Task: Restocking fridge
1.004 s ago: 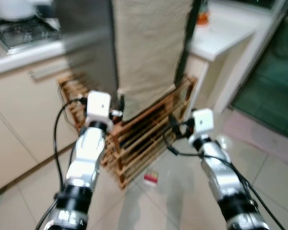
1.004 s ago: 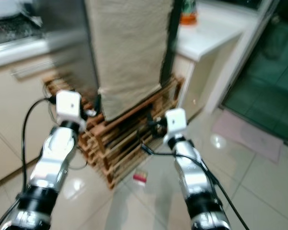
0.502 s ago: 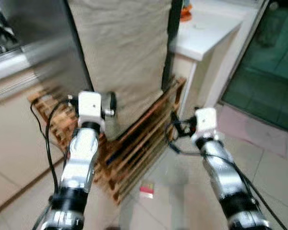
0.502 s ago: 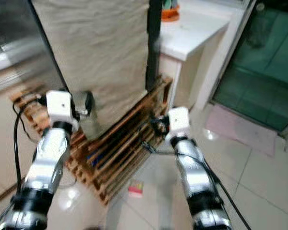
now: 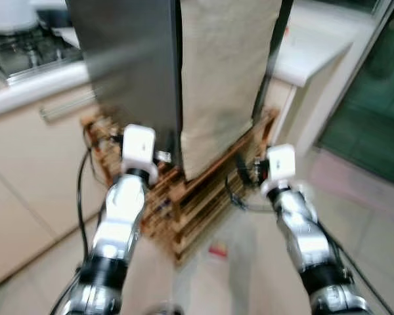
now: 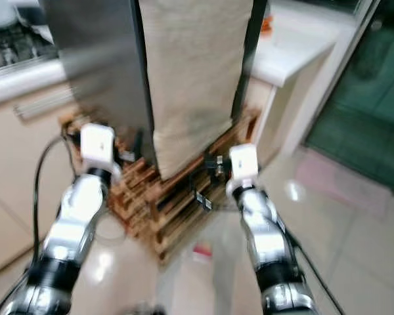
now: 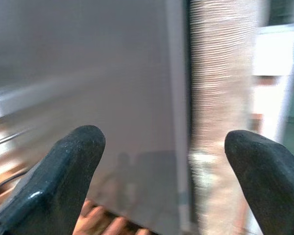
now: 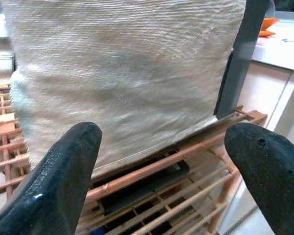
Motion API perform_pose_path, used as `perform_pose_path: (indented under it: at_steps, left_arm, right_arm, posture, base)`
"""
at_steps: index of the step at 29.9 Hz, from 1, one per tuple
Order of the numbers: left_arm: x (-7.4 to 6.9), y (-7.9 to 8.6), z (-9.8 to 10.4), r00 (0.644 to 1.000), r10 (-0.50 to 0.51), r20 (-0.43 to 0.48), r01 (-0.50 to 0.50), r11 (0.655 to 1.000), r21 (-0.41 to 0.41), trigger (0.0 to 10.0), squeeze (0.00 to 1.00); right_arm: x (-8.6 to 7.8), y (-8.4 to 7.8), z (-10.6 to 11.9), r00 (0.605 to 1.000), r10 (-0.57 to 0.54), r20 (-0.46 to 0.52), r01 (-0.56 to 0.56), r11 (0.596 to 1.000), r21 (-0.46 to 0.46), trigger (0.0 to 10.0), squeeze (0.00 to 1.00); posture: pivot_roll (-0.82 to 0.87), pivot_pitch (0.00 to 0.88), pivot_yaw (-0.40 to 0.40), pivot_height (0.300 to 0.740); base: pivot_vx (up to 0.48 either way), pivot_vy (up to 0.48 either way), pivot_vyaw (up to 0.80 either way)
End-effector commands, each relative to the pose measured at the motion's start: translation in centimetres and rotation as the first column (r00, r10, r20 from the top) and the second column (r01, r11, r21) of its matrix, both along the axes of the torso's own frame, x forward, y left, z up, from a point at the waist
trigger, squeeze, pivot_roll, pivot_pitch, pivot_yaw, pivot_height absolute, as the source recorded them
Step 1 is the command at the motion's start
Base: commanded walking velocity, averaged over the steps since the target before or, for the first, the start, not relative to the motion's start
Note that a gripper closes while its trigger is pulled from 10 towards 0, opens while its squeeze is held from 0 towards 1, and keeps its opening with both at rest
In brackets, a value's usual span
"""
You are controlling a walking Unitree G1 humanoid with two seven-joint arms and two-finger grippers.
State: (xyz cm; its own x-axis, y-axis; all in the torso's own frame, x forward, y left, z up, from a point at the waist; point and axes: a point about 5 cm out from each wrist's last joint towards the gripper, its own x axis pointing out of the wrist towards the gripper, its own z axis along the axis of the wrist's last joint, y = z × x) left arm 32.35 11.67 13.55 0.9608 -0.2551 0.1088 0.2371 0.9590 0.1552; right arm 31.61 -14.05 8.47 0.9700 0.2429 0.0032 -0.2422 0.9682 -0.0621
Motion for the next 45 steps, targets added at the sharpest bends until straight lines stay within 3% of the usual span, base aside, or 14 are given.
perform_pose_path:
  at_steps: [1, 4, 13, 23, 29, 31, 41, 45]
  left_arm:
    - [0.6, -0.2, 0.1, 0.999, -0.041, -0.024, 0.042, 0.998, 0.038, 10.0, 0.00]
    - [1.0, -0.2, 0.6, 0.999, -0.049, -0.013, 0.050, 0.996, 0.079, 10.0, 0.00]
    - [1.3, -0.6, 1.6, 0.999, -0.040, 0.019, 0.039, 0.999, 0.029, 10.0, 0.00]
    - [1.2, -1.1, 2.1, 0.997, -0.057, 0.051, 0.057, 0.998, -0.007, 10.0, 0.00]
    - [1.6, 0.0, 1.5, 0.998, 0.068, -0.014, -0.069, 0.997, -0.042, 10.0, 0.00]
    - [1.7, 0.3, 1.5, 0.994, 0.103, -0.030, -0.105, 0.991, -0.087, 10.0, 0.00]
    - [2.6, 0.6, 2.8, 0.989, 0.148, -0.005, -0.148, 0.985, -0.094, 10.0, 0.00]
    - [4.0, 0.4, 4.0, 0.990, 0.144, 0.000, -0.144, 0.986, -0.084, 10.0, 0.00]
  right_arm:
    - [0.2, 0.0, 0.1, 1.000, -0.005, -0.005, 0.005, 1.000, 0.011, 10.0, 0.00]
    - [0.2, 0.0, 0.2, 1.000, -0.007, -0.004, 0.007, 1.000, 0.016, 10.0, 0.00]
    - [0.2, -0.1, 0.4, 1.000, -0.021, 0.018, 0.021, 1.000, 0.006, 10.0, 0.00]
    - [0.2, -0.2, 0.4, 0.999, -0.023, 0.023, 0.023, 1.000, 0.000, 10.0, 0.00]
    - [0.1, -0.3, 0.3, 1.000, -0.023, 0.017, 0.023, 1.000, -0.006, 10.0, 0.00]
    - [0.1, -0.3, 0.2, 1.000, -0.022, 0.015, 0.022, 1.000, -0.008, 10.0, 0.00]
    - [0.0, -0.4, 0.4, 1.000, -0.020, 0.021, 0.020, 1.000, -0.011, 10.0, 0.00]
    - [-0.4, -0.4, 1.4, 0.998, 0.007, 0.055, -0.006, 1.000, -0.017, 10.0, 0.00]
  posture:
    - [0.03, 0.000, -0.011, 0.740]
    - [0.03, 0.000, -0.008, 0.740]
    - [0.02, 0.000, -0.002, 0.740]
    - [0.02, 0.000, -0.005, 0.740]
    - [0.02, 0.000, -0.006, 0.740]
    - [0.02, 0.000, -0.009, 0.740]
    - [0.02, 0.000, -0.010, 0.740]
    - [0.00, 0.000, 0.000, 0.740]
  base:
    - [0.000, 0.000, -0.55]
    - [0.000, 0.000, -0.52]
    - [0.000, 0.000, -0.35]
    - [0.457, 0.000, 0.00]
    - [0.135, 0.000, 0.00]
    - [0.000, 0.000, 0.00]
    - [0.000, 0.000, 0.00]
    - [0.000, 0.000, 0.00]
